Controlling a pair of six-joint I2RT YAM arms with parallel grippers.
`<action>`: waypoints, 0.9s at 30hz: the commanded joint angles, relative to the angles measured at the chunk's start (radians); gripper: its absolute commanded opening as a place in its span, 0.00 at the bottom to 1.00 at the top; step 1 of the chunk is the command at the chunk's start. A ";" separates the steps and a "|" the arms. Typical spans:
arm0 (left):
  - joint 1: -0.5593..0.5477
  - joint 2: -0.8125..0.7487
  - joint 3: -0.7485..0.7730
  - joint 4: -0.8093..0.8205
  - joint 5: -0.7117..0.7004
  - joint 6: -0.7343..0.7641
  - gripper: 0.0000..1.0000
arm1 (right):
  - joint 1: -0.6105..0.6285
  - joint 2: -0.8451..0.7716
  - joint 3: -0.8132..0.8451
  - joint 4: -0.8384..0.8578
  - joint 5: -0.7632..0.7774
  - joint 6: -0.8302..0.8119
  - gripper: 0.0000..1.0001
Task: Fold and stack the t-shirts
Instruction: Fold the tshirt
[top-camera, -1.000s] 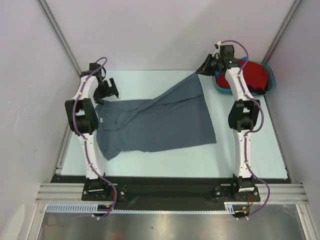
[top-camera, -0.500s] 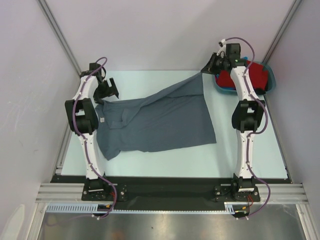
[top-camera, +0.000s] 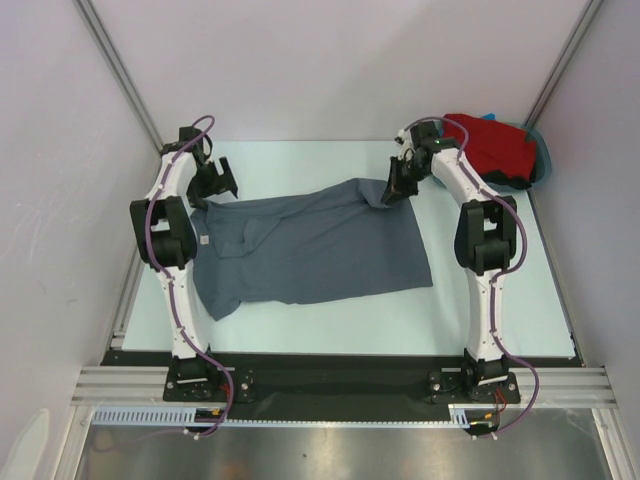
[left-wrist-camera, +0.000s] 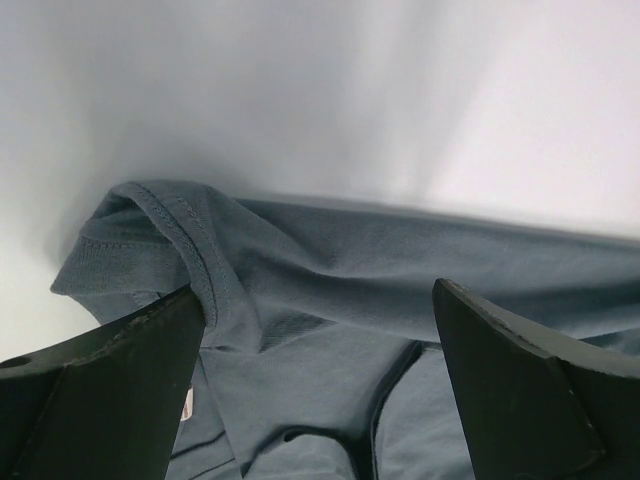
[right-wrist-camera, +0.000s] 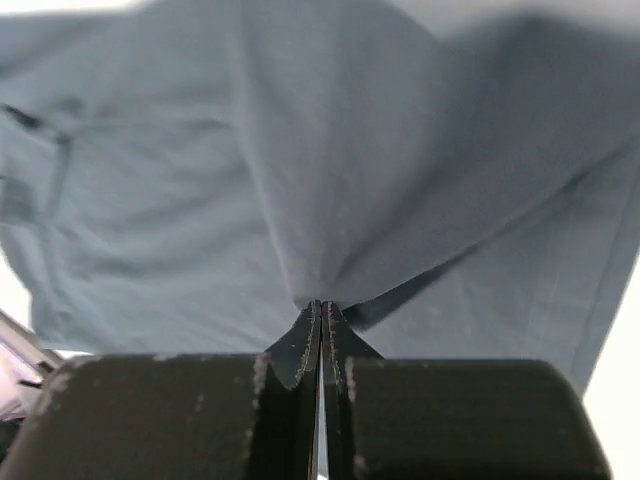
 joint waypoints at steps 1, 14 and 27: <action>-0.002 -0.055 -0.007 0.005 0.018 -0.013 1.00 | 0.003 -0.107 -0.044 -0.041 0.097 -0.014 0.00; -0.002 -0.051 -0.004 0.011 0.031 -0.005 1.00 | -0.040 -0.144 -0.058 -0.001 0.469 0.114 0.00; -0.004 -0.051 -0.008 0.008 0.042 0.001 1.00 | -0.020 0.005 0.139 -0.164 0.526 0.152 0.00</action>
